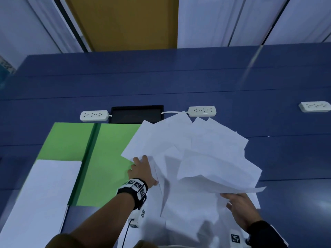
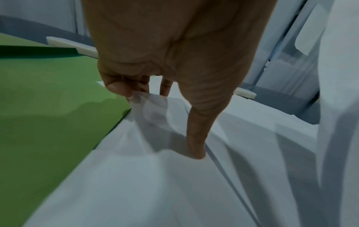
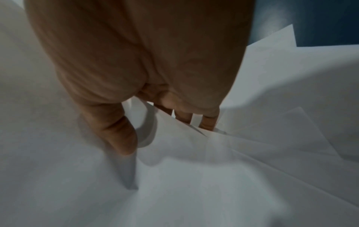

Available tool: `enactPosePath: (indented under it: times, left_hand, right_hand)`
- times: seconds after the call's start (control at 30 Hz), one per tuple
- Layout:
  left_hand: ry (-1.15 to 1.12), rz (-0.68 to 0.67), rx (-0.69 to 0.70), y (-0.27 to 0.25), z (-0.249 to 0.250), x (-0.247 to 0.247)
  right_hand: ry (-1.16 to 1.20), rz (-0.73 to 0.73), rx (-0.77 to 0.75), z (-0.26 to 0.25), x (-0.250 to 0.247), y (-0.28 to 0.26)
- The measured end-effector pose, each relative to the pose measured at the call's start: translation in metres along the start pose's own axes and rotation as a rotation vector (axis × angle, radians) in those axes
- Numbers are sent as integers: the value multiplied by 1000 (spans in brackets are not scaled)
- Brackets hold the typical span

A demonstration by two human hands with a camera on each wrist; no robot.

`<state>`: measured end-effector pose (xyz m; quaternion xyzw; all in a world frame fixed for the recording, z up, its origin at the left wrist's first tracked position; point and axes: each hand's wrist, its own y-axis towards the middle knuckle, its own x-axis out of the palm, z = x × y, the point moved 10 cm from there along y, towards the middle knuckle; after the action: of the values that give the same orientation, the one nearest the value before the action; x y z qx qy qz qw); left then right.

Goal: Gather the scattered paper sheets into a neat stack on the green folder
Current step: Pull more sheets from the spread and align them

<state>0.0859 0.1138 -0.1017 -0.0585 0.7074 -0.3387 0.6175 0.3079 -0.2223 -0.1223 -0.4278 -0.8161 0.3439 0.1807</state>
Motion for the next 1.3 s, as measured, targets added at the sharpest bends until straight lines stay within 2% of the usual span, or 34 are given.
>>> enactPosePath:
  times: [0.13, 0.23, 0.4, 0.57, 0.73, 0.87, 0.97, 1.03, 1.17, 1.23, 1.3]
  left_hand:
    - [52, 89, 80, -6, -1, -3]
    - [-6, 96, 138, -8, 5, -4]
    - [-370, 29, 284, -18, 23, -19]
    - [-516, 161, 453, -55, 40, -88]
    - [-538, 385, 597, -100, 35, -178]
    - [-648, 524, 741, -141, 33, -239]
    - [-793, 386, 831, -158, 39, -256]
    - [-848, 290, 871, -169, 45, -260]
    - [-820, 171, 923, -182, 60, -256]
    - [-811, 123, 928, -183, 67, -251]
    - [-808, 115, 936, -184, 73, -250]
  right_hand:
    - [50, 19, 14, 1, -2, 1]
    - [66, 10, 38, 7, -2, 5]
    - [54, -30, 20, 7, 2, 3]
    - [71, 17, 2, 1, -6, -1]
    - [64, 15, 17, -11, -3, -15]
    - [51, 61, -69, -26, -9, -19]
    - [-55, -50, -218, -58, 5, -34]
    - [-68, -185, -296, -84, 24, -50]
    - [-66, -298, -425, -125, 39, -63]
    - [-85, -299, -471, -140, 38, -63]
    - [-71, -404, -503, -161, 52, -77]
